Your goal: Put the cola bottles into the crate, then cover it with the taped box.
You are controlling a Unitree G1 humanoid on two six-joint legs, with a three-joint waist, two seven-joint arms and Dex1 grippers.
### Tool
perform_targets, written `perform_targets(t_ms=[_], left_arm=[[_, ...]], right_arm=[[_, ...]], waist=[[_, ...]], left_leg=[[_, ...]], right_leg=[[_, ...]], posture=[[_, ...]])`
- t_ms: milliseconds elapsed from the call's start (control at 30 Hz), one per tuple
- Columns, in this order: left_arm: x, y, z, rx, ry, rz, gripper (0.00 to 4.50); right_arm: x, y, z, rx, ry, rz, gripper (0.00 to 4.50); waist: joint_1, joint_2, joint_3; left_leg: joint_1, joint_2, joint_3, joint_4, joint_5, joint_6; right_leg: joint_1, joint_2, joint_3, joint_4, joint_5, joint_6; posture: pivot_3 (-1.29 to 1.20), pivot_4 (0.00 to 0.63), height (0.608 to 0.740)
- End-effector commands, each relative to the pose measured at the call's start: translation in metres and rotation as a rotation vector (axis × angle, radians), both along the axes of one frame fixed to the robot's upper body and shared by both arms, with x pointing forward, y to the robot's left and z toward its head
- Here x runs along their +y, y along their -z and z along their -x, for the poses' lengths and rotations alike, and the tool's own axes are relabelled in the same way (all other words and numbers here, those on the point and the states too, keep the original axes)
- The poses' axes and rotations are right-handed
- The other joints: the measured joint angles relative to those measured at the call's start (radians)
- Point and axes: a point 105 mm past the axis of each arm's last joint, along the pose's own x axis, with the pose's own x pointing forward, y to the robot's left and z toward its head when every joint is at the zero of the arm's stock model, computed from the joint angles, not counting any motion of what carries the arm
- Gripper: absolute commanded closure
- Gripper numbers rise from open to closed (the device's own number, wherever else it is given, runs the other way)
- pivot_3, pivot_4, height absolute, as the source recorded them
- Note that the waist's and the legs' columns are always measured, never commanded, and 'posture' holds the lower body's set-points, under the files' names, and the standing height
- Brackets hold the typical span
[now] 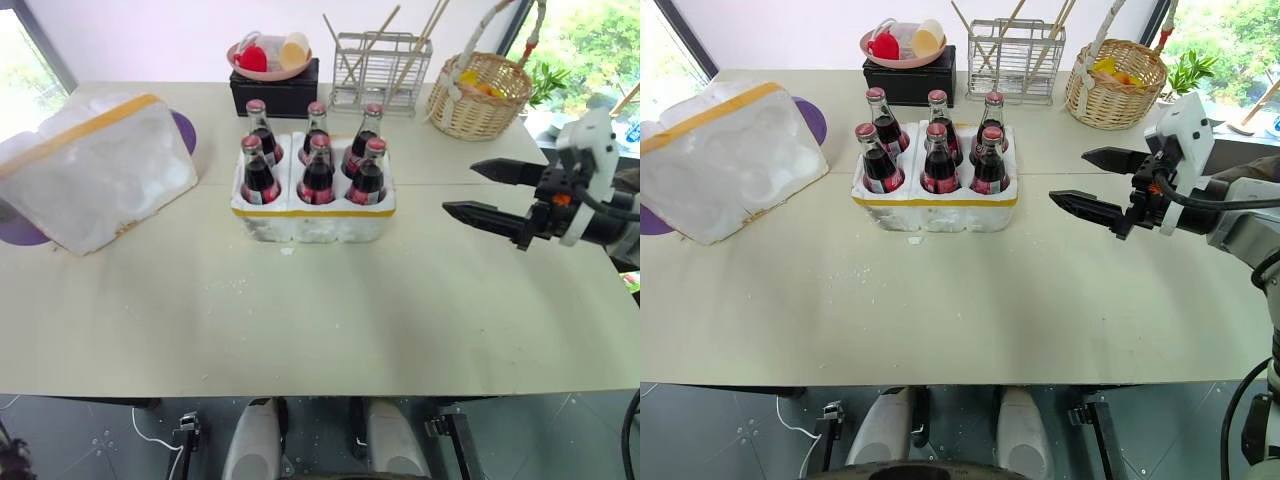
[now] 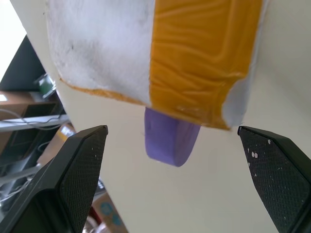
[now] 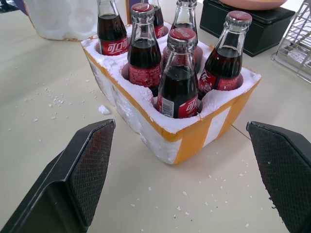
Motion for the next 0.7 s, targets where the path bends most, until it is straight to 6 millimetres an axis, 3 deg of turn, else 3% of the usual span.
perform_targets(t_ms=[33,467,700], left_arm=[[0.013,0.007,0.010,0.035,-0.046,-0.052,0.00],[0.015,0.052,0.000,0.085,-0.080,-0.056,0.00],[0.006,0.060,-0.002,0.127,-0.067,-0.008,0.00]], right_arm=[[-0.001,-0.015,0.007,-0.060,-0.006,-0.014,0.07],[-0.003,-0.018,0.006,-0.047,0.000,-0.006,0.07],[-0.003,-0.018,0.005,-0.044,0.003,-0.001,0.07]], waist=[[-0.001,0.000,0.000],[0.001,-0.001,-0.001],[0.002,-0.001,-0.001]], left_leg=[[0.000,0.000,0.000,0.000,0.000,0.000],[0.000,0.000,0.000,0.000,0.000,0.000],[0.002,0.000,-0.001,0.001,0.000,0.000]], right_leg=[[0.000,0.000,0.000,0.000,0.000,0.000],[0.000,0.000,0.000,0.000,0.000,0.000],[0.003,0.000,0.000,0.001,0.000,0.000]], posture=[[0.00,0.150,0.740],[0.00,0.150,0.740],[0.00,0.150,0.740]])
